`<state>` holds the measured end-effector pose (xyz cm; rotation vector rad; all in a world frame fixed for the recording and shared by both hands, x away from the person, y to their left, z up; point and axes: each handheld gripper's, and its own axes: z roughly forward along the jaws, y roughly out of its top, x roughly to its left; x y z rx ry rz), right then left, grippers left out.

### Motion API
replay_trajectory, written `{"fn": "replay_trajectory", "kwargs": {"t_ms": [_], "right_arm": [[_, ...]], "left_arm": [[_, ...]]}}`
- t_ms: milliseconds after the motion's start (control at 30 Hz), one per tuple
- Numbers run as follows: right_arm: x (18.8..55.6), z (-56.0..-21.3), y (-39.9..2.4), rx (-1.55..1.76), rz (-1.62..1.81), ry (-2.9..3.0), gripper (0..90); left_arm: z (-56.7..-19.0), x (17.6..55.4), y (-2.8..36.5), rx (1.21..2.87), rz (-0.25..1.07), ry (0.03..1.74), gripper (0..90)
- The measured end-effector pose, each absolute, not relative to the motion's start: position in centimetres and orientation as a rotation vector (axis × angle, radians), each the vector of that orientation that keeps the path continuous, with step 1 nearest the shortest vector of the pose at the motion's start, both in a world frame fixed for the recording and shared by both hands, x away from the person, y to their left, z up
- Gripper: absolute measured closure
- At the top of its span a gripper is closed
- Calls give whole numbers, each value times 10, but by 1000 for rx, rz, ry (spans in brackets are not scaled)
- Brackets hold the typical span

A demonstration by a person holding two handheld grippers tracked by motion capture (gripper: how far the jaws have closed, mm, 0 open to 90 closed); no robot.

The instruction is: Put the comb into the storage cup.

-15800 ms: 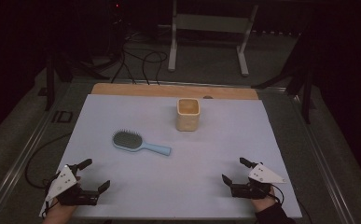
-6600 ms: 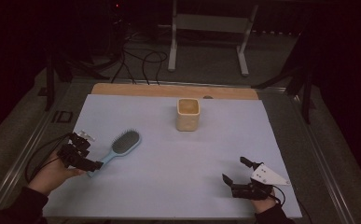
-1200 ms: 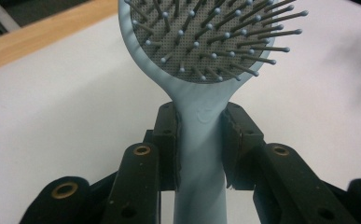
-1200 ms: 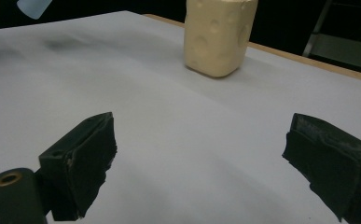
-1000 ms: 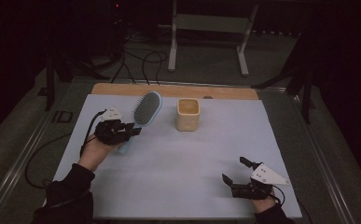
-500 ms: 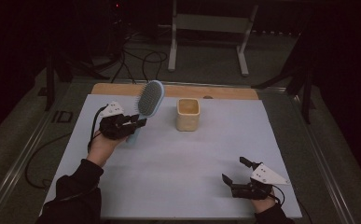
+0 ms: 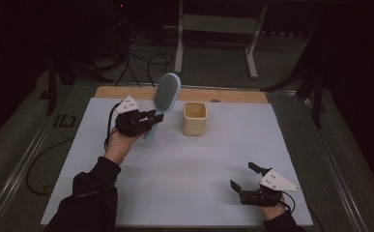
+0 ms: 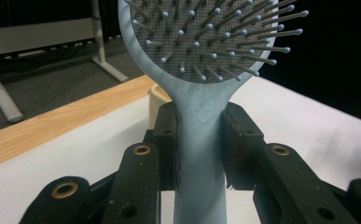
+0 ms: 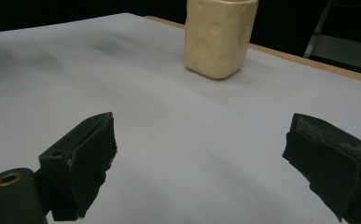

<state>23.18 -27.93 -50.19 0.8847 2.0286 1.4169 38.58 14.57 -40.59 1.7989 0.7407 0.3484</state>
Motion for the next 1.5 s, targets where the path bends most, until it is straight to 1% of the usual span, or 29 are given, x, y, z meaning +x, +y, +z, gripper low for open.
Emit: {"fn": "replay_trajectory", "kwargs": {"t_ms": [433, 1500], "right_arm": [[232, -502, -279, 882, 1421, 2029, 84], [232, -501, -281, 887, 1436, 2019, 84]], "left_arm": [[-398, 402, 121, 1738, 312, 724, 703], [-379, 437, 75, 1669, 280, 673, 703]]}}
